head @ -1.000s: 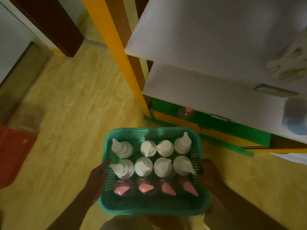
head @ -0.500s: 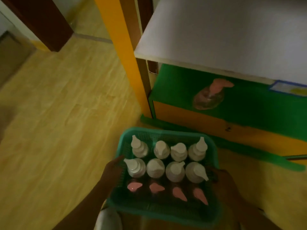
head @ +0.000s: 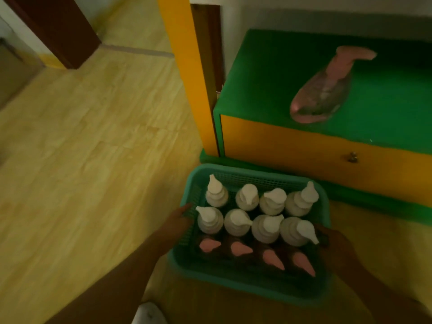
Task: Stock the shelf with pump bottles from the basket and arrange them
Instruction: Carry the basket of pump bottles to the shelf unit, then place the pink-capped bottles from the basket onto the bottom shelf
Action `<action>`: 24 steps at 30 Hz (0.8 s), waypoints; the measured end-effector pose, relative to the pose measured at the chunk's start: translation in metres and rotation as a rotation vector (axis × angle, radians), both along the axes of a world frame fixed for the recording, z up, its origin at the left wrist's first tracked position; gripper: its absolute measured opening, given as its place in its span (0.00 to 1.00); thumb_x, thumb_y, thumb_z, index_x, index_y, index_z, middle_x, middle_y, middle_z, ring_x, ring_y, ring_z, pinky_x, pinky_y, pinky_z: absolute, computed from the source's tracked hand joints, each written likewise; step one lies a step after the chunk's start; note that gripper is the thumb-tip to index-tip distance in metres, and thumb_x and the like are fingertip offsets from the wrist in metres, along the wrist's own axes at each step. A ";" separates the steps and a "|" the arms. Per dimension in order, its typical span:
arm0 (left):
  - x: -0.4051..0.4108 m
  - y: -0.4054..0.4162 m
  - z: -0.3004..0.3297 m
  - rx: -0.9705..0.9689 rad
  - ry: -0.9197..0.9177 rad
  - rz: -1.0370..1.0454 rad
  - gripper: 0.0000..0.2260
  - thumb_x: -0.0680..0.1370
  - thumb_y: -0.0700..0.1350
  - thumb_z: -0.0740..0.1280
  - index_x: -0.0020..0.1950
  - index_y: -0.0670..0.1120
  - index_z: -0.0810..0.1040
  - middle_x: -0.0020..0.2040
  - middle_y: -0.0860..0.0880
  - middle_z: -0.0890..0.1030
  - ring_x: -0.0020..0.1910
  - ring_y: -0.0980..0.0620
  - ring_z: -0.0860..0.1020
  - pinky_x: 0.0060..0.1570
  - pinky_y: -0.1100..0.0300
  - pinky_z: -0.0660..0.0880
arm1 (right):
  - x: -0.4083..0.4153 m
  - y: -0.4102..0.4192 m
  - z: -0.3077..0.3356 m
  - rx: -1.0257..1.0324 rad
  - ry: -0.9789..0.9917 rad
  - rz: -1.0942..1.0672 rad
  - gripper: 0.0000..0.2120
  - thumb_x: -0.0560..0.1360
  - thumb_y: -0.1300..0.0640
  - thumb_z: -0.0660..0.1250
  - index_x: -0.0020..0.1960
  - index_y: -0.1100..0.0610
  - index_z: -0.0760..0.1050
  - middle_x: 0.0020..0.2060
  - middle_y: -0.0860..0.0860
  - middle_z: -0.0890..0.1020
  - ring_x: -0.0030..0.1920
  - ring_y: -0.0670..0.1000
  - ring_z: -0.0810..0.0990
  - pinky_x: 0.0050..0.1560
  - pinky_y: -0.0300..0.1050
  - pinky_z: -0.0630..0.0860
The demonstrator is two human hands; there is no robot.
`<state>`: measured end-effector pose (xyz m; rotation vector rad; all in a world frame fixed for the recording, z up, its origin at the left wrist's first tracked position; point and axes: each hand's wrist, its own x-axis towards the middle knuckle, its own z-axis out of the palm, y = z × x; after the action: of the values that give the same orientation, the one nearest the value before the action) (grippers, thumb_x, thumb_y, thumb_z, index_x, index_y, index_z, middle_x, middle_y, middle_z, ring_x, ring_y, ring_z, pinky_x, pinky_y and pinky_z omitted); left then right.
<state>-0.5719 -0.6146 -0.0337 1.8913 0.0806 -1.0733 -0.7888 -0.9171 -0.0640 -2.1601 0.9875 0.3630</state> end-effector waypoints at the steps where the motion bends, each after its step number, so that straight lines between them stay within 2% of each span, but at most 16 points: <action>1: -0.003 0.001 0.003 -0.025 -0.022 -0.017 0.12 0.80 0.40 0.60 0.56 0.54 0.77 0.51 0.48 0.84 0.48 0.47 0.84 0.48 0.46 0.81 | -0.002 0.002 0.002 -0.022 -0.003 0.016 0.19 0.77 0.66 0.61 0.67 0.59 0.71 0.60 0.61 0.78 0.53 0.60 0.78 0.53 0.48 0.72; 3: -0.009 0.000 0.013 -0.068 -0.091 0.025 0.13 0.79 0.39 0.61 0.53 0.56 0.79 0.51 0.49 0.84 0.48 0.47 0.84 0.49 0.46 0.81 | -0.008 0.001 0.011 -0.075 -0.076 0.024 0.17 0.76 0.68 0.62 0.64 0.61 0.75 0.55 0.62 0.80 0.46 0.58 0.79 0.52 0.51 0.75; 5: -0.014 0.003 0.023 -0.045 -0.167 0.080 0.14 0.79 0.39 0.61 0.63 0.51 0.75 0.59 0.47 0.79 0.53 0.47 0.81 0.47 0.49 0.81 | -0.014 -0.002 0.018 -0.143 -0.181 0.031 0.13 0.74 0.71 0.64 0.55 0.63 0.80 0.49 0.63 0.83 0.41 0.59 0.81 0.49 0.55 0.78; 6: -0.016 0.004 0.028 -0.013 -0.195 0.097 0.16 0.79 0.40 0.62 0.66 0.50 0.72 0.60 0.47 0.77 0.53 0.48 0.79 0.46 0.52 0.80 | -0.015 -0.004 0.023 -0.141 -0.194 0.016 0.11 0.74 0.70 0.64 0.53 0.62 0.81 0.46 0.61 0.83 0.39 0.56 0.81 0.44 0.51 0.79; 8: -0.028 0.002 0.038 -0.001 -0.243 0.105 0.15 0.79 0.42 0.62 0.65 0.51 0.72 0.59 0.47 0.77 0.54 0.47 0.79 0.50 0.49 0.80 | -0.016 -0.005 0.040 -0.074 -0.203 -0.055 0.09 0.77 0.65 0.64 0.52 0.56 0.80 0.42 0.51 0.82 0.35 0.45 0.77 0.35 0.37 0.72; 10: -0.042 -0.007 0.050 -0.009 -0.325 0.038 0.13 0.79 0.41 0.62 0.61 0.52 0.75 0.59 0.49 0.77 0.56 0.49 0.77 0.53 0.52 0.78 | -0.018 -0.004 0.058 -0.073 -0.228 -0.046 0.07 0.78 0.60 0.63 0.51 0.51 0.78 0.43 0.46 0.77 0.36 0.41 0.74 0.35 0.34 0.67; 13: -0.065 -0.034 0.068 -0.067 -0.391 -0.084 0.13 0.78 0.37 0.62 0.55 0.54 0.77 0.55 0.52 0.78 0.57 0.50 0.77 0.46 0.63 0.74 | -0.024 -0.002 0.088 -0.059 -0.290 0.007 0.08 0.78 0.61 0.62 0.46 0.52 0.78 0.41 0.46 0.75 0.37 0.38 0.71 0.34 0.31 0.64; 15: -0.090 -0.060 0.077 -0.080 -0.375 -0.202 0.12 0.79 0.37 0.61 0.56 0.51 0.76 0.55 0.50 0.78 0.58 0.47 0.77 0.46 0.63 0.75 | -0.032 -0.002 0.104 -0.037 -0.279 0.043 0.09 0.78 0.63 0.60 0.46 0.54 0.78 0.42 0.47 0.75 0.39 0.43 0.73 0.37 0.34 0.66; 18: -0.134 -0.094 0.081 0.004 -0.327 -0.476 0.14 0.80 0.39 0.59 0.64 0.48 0.72 0.61 0.46 0.77 0.56 0.46 0.78 0.47 0.61 0.78 | -0.043 -0.003 0.115 0.022 -0.183 0.143 0.08 0.79 0.61 0.59 0.52 0.56 0.77 0.48 0.51 0.79 0.44 0.47 0.75 0.42 0.38 0.69; 20: -0.150 -0.103 0.071 0.063 -0.355 -0.654 0.14 0.80 0.39 0.60 0.65 0.45 0.72 0.63 0.45 0.76 0.60 0.45 0.76 0.56 0.58 0.76 | -0.046 0.004 0.105 0.092 -0.065 0.226 0.10 0.79 0.63 0.58 0.56 0.55 0.75 0.53 0.54 0.79 0.46 0.48 0.77 0.42 0.36 0.71; 22: -0.155 -0.103 0.055 0.117 -0.394 -0.703 0.11 0.79 0.41 0.61 0.61 0.44 0.74 0.63 0.45 0.76 0.60 0.47 0.75 0.63 0.53 0.72 | -0.044 0.018 0.086 0.105 0.030 0.295 0.13 0.78 0.61 0.60 0.62 0.53 0.74 0.57 0.53 0.79 0.50 0.50 0.78 0.50 0.40 0.76; 24: -0.156 -0.099 0.036 0.157 -0.432 -0.729 0.11 0.78 0.41 0.63 0.60 0.46 0.74 0.62 0.47 0.75 0.60 0.49 0.75 0.60 0.59 0.71 | -0.040 0.034 0.065 0.139 0.073 0.287 0.16 0.77 0.56 0.63 0.65 0.51 0.72 0.59 0.51 0.78 0.56 0.51 0.78 0.58 0.44 0.75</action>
<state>-0.7274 -0.7140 0.0019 2.3225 -0.8478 -1.1015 -0.8288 -0.8827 0.0006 -2.1755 0.6677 0.6317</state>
